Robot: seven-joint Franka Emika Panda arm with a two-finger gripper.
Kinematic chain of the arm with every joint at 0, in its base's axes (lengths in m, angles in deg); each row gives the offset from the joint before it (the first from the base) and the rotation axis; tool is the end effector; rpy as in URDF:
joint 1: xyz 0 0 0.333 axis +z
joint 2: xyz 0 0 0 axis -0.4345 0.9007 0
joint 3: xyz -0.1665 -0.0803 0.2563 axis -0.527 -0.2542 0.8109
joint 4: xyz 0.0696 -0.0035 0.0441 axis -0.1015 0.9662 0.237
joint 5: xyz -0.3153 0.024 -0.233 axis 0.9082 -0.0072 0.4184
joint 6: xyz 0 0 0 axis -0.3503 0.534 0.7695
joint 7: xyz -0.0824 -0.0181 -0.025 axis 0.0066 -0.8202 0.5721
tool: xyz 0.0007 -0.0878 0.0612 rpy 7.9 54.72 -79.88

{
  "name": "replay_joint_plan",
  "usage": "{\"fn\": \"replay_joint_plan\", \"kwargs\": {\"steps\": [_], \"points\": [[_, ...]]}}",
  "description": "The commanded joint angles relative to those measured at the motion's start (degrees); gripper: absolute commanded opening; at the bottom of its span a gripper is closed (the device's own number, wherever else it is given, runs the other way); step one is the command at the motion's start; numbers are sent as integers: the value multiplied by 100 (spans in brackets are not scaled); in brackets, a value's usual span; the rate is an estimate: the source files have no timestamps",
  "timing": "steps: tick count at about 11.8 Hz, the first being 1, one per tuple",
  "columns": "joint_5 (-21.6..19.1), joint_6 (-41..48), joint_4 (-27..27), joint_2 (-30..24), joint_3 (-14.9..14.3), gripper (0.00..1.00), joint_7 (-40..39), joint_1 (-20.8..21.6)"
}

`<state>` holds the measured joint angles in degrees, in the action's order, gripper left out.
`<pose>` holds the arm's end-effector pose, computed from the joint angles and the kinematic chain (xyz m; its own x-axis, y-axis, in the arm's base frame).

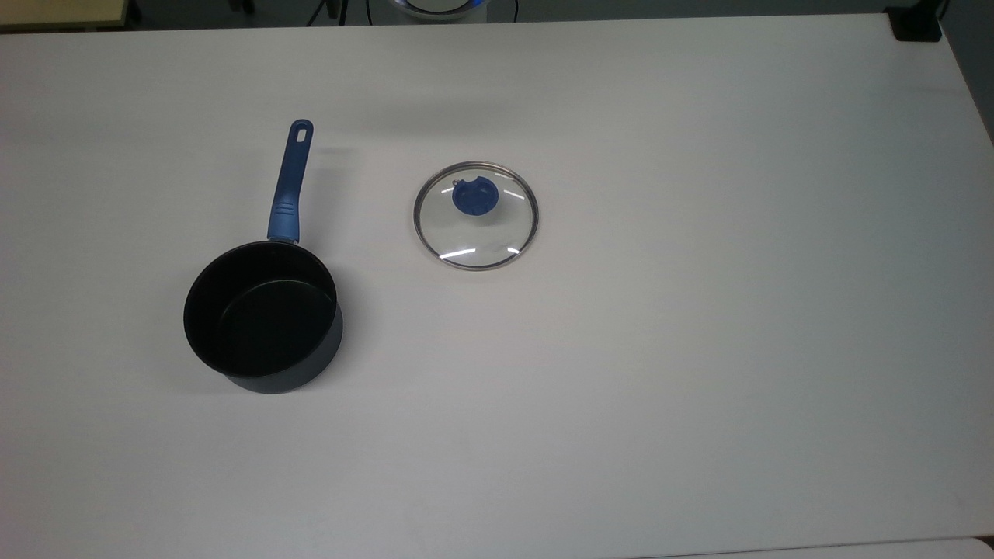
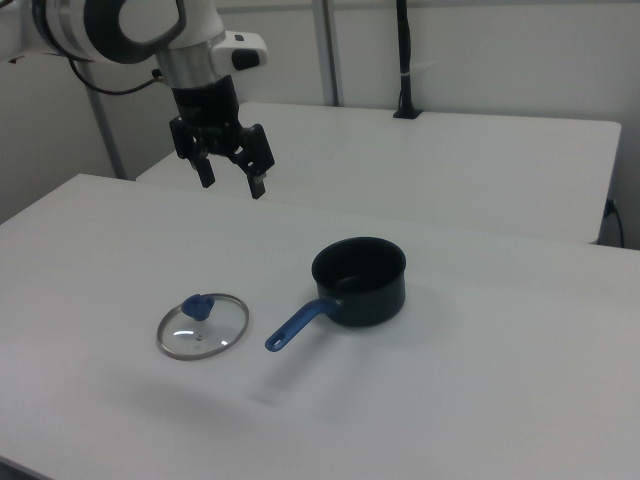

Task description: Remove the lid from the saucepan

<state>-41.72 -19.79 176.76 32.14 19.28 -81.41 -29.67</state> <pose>0.5368 -0.0838 0.6291 0.9966 -0.0407 0.0720 -0.0423 -0.9989 0.0214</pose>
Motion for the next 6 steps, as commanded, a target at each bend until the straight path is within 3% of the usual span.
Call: {"fn": "replay_joint_plan", "kwargs": {"steps": [1, 4, 6], "points": [[-10, 14, -89, 51, -31, 100, -94, 172], [-37, -30, -88, 112, 13, 100, 687, 233], [-37, -30, -88, 104, 13, 100, 671, 233]]}}
